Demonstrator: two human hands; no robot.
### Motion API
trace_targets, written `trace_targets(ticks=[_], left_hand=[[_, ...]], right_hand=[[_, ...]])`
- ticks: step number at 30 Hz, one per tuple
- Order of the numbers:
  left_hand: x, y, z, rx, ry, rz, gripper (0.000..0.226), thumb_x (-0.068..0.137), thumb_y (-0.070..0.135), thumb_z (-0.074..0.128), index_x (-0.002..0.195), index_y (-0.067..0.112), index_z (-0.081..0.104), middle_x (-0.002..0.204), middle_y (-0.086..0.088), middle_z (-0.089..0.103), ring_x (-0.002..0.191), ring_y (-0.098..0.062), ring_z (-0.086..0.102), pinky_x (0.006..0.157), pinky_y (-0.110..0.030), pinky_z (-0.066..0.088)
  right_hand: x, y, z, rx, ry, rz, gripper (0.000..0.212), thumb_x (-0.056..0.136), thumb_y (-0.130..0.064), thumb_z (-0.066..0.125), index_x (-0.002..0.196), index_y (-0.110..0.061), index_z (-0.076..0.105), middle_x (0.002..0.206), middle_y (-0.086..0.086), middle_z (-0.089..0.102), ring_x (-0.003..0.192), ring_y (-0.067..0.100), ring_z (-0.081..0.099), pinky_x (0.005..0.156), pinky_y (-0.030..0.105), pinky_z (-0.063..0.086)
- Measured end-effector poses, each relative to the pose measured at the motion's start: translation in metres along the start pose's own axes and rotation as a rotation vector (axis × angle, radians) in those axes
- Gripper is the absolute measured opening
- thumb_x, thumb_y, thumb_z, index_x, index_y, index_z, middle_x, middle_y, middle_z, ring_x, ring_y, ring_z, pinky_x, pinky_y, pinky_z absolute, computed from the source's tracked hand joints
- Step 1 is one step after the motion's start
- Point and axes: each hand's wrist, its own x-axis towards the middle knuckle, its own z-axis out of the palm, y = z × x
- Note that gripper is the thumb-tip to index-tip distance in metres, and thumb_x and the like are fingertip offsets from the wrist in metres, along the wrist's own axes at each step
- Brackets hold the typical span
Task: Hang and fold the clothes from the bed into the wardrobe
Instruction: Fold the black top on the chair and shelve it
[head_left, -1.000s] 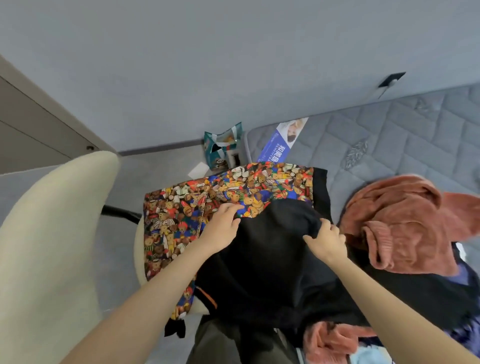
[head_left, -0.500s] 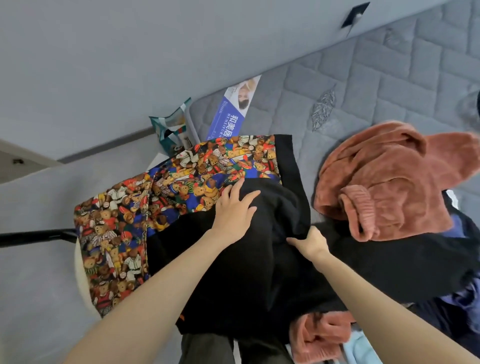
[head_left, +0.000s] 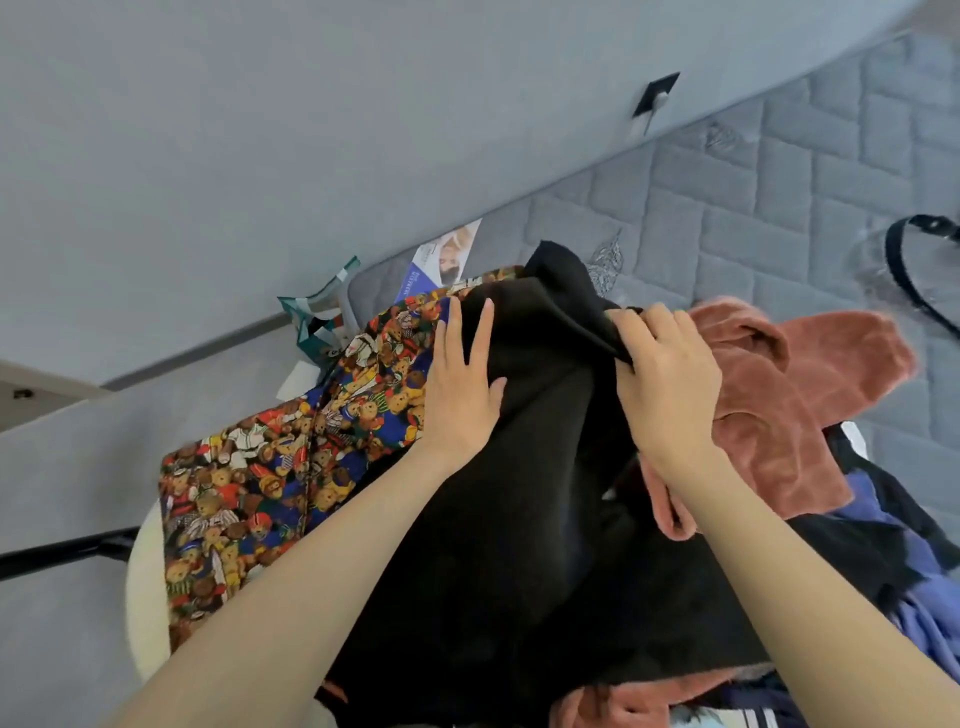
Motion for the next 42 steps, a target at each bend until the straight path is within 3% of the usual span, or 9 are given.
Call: trace_targets(ticks=[3, 6, 12, 17, 21, 27, 31, 37, 42], left_hand=[[-0.001, -0.005, 0.006, 0.06, -0.167, -0.037, 0.081, 0.097, 0.03, 0.051, 0.152, 0.03, -0.01, 0.159, -0.01, -0.016, 0.147, -0.035, -0.002, 0.116, -0.045, 0.019], [-0.012, -0.022, 0.016, 0.136, -0.313, -0.093, 0.073, 0.1, 0.034, 0.043, 0.151, 0.034, -0.01, 0.158, -0.01, -0.019, 0.146, -0.038, -0.005, 0.116, -0.049, 0.017], [-0.024, -0.054, 0.034, 0.064, -0.517, -0.157, 0.059, 0.102, 0.037, 0.037, 0.152, 0.036, 0.007, 0.161, -0.002, -0.001, 0.147, -0.033, 0.001, 0.113, -0.049, 0.026], [-0.049, -0.045, 0.048, -0.023, -0.555, -0.205, 0.057, 0.102, 0.036, 0.038, 0.152, 0.036, 0.011, 0.161, -0.002, 0.008, 0.147, -0.029, 0.007, 0.113, -0.046, 0.024], [-0.079, -0.033, 0.058, -0.095, -0.568, -0.221, 0.056, 0.102, 0.035, 0.038, 0.152, 0.036, 0.013, 0.16, 0.002, 0.011, 0.147, -0.026, 0.008, 0.114, -0.045, 0.024], [-0.13, -0.032, 0.066, -0.158, -0.568, -0.24, 0.054, 0.102, 0.036, 0.038, 0.151, 0.035, 0.017, 0.159, 0.004, 0.015, 0.147, -0.021, 0.01, 0.114, -0.041, 0.023], [-0.165, -0.038, 0.073, -0.185, -0.561, -0.24, 0.054, 0.102, 0.036, 0.039, 0.151, 0.034, 0.018, 0.159, 0.007, 0.016, 0.147, -0.018, 0.012, 0.115, -0.039, 0.022], [-0.218, -0.039, 0.076, -0.194, -0.509, -0.213, 0.055, 0.101, 0.034, 0.04, 0.151, 0.033, 0.017, 0.159, 0.004, 0.014, 0.147, -0.018, 0.009, 0.116, -0.038, 0.02], [-0.259, -0.027, 0.071, -0.213, -0.382, -0.118, 0.055, 0.1, 0.029, 0.046, 0.15, 0.029, 0.023, 0.158, 0.006, 0.015, 0.147, -0.016, 0.006, 0.115, -0.036, 0.02]], right_hand=[[0.001, 0.024, 0.023, -0.122, -0.284, 0.227, 0.068, 0.086, -0.002, 0.059, 0.147, -0.017, 0.034, 0.14, 0.018, 0.04, 0.123, 0.038, 0.037, 0.104, 0.041, 0.03], [-0.003, 0.031, 0.044, -0.07, -0.464, 0.253, 0.067, 0.09, -0.017, 0.06, 0.149, -0.015, 0.03, 0.155, 0.018, 0.021, 0.138, 0.04, 0.021, 0.116, 0.044, 0.016], [-0.021, 0.03, 0.086, 0.251, -0.741, 0.489, 0.051, 0.094, -0.024, 0.055, 0.143, -0.021, 0.041, 0.155, 0.011, 0.023, 0.14, 0.035, 0.02, 0.11, 0.046, 0.03], [-0.088, 0.024, 0.092, 0.366, -0.675, 0.646, 0.01, 0.092, -0.02, 0.054, 0.102, -0.018, 0.056, 0.111, 0.005, 0.056, 0.097, 0.023, 0.056, 0.079, 0.035, 0.046], [-0.146, 0.028, 0.09, 0.366, -0.942, 0.675, 0.007, 0.092, -0.028, 0.054, 0.093, -0.022, 0.056, 0.093, 0.001, 0.066, 0.088, 0.021, 0.063, 0.076, 0.036, 0.051], [-0.207, 0.038, 0.09, 0.014, -1.263, 0.35, 0.083, 0.084, -0.038, 0.065, 0.149, -0.012, 0.021, 0.154, 0.015, 0.019, 0.143, 0.033, 0.018, 0.113, 0.039, 0.029], [-0.226, 0.05, 0.09, -0.375, -1.34, 0.072, 0.128, 0.068, -0.057, 0.076, 0.152, -0.012, -0.01, 0.159, 0.02, -0.007, 0.147, 0.038, -0.003, 0.119, 0.042, 0.008], [-0.251, 0.059, 0.081, -0.447, -1.0, -0.211, 0.031, 0.093, -0.026, 0.055, 0.122, -0.017, 0.05, 0.125, -0.001, 0.052, 0.119, 0.021, 0.044, 0.094, 0.031, 0.037], [-0.267, 0.049, 0.045, -0.214, -0.856, -0.058, 0.015, 0.101, -0.024, 0.043, 0.108, -0.014, 0.051, 0.106, 0.002, 0.057, 0.101, 0.024, 0.055, 0.08, 0.032, 0.039]])
